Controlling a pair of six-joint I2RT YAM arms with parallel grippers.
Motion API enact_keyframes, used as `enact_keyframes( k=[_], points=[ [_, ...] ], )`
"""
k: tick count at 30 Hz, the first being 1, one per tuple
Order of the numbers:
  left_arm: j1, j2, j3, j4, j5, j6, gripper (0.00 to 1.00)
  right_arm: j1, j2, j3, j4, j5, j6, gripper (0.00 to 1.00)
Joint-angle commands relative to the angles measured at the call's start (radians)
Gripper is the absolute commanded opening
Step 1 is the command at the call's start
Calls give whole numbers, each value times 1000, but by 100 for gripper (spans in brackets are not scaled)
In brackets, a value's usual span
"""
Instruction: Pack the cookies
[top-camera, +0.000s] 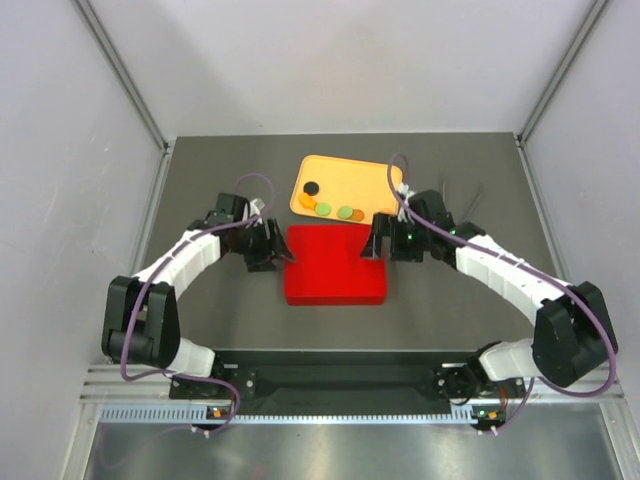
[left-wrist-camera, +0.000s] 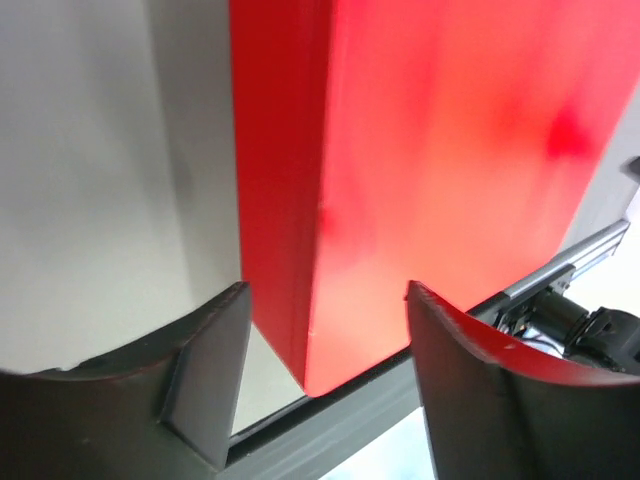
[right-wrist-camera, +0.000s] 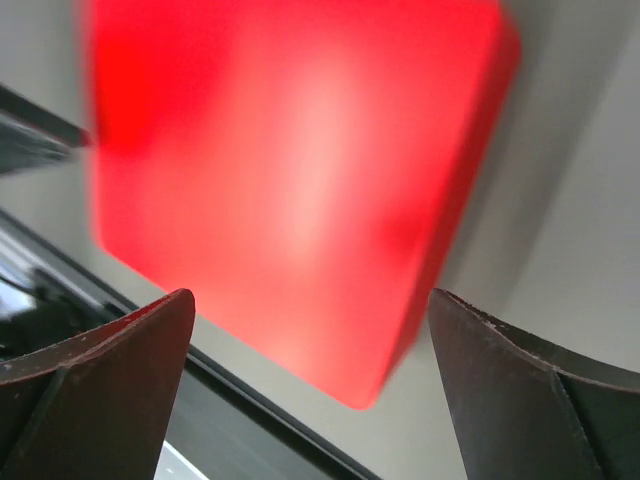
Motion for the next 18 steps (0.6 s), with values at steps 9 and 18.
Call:
enact_keyframes(
  k=[9, 18],
  points=[
    [-4, -143, 311, -174, -154, 70, 80, -124, -166, 294, -81, 41, -57, 100],
    [-1, -258, 354, -190, -217, 69, 81, -134, -266, 414, -202, 244, -78, 100]
  ],
)
